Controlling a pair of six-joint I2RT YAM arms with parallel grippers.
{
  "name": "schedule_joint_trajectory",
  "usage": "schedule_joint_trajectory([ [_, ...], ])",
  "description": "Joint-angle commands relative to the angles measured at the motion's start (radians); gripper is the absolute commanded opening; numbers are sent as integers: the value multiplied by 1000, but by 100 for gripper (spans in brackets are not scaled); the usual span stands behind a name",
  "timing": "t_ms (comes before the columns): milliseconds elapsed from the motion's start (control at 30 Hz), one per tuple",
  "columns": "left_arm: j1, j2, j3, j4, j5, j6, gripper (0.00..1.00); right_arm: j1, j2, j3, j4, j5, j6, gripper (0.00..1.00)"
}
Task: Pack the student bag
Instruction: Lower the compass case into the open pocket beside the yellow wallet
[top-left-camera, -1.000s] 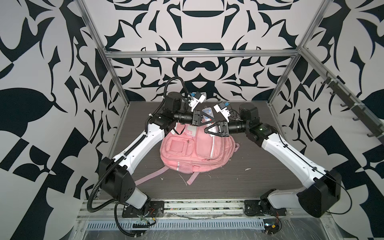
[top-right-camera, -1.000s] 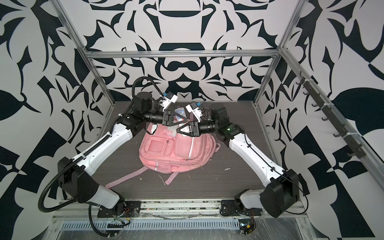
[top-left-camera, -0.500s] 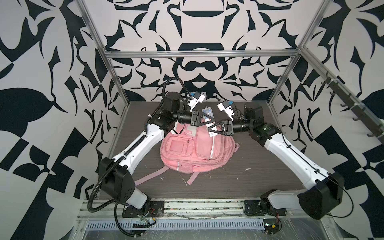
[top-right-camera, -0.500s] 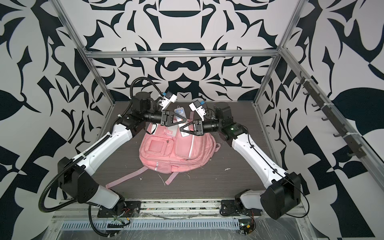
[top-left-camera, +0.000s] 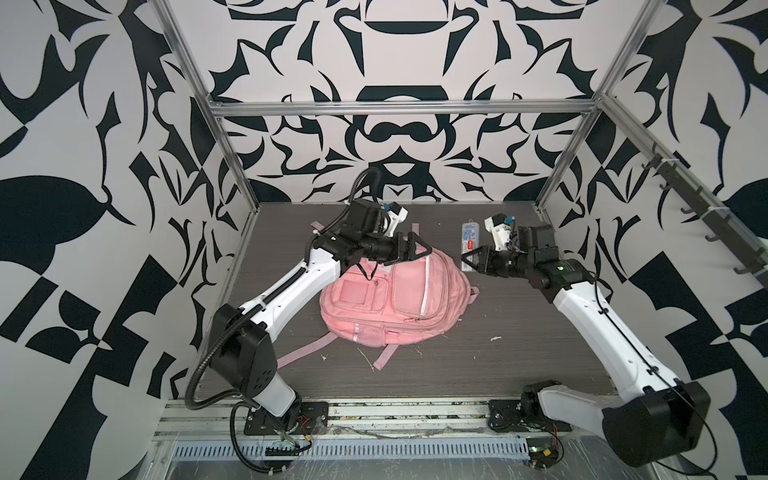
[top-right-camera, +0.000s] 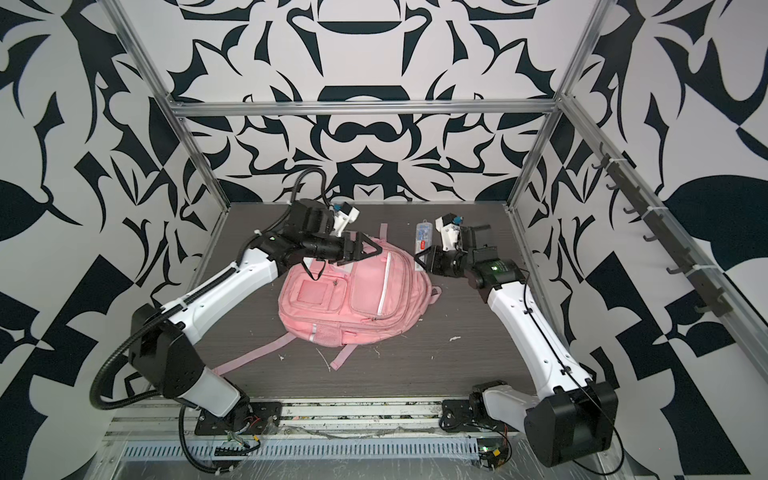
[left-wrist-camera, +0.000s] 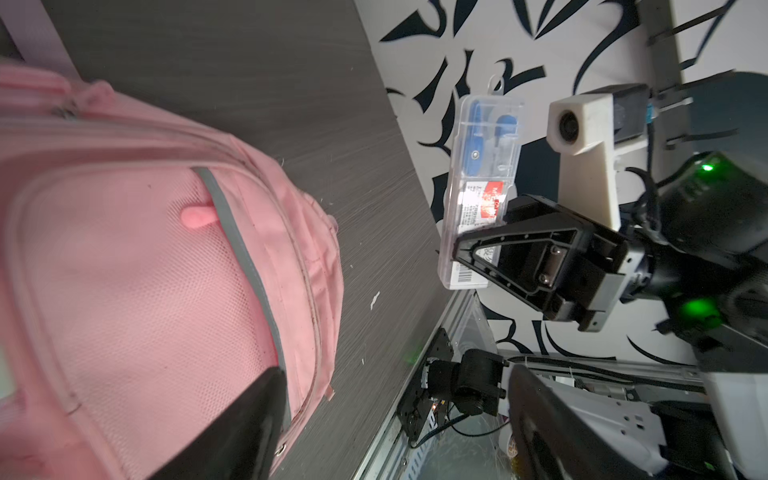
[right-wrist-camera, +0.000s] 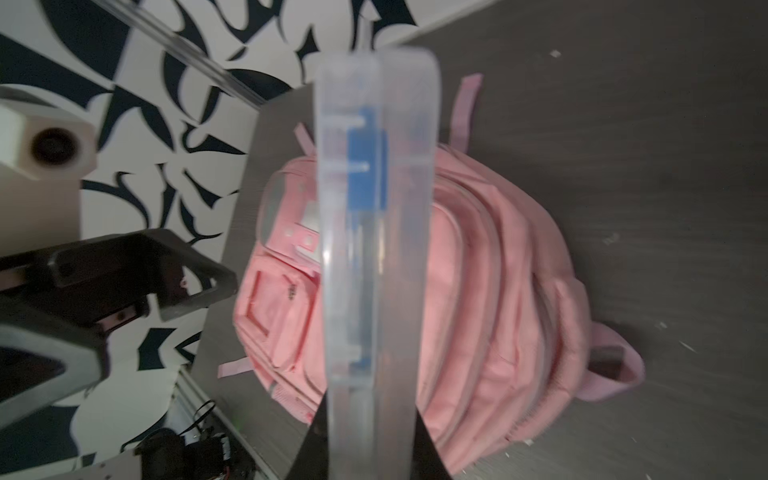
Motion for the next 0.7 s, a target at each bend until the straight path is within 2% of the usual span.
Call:
schedule_joint_trajectory([
  [0,-22,62,-67,44,-46,-42,86,-16,-22,-84,-9,93,43,0],
  [33,-27,86,-61,47,-43,-40,82,-15,-28,-108,18,82,54,0],
  [233,-60,242,-17,59,-3,-39,73,-15,-64,-204,68,71,66,0],
  [333,-79,291,-2,93,15,-60,65,-16,-71,-247,100,26,61,0],
  [467,-89,323,-1,158,29,-92,43,-15,-79,-288,116,-4,57,0],
  [667,-89,336,3,166,39,-99,11,-16,-96,-323,104,-16,34,0],
])
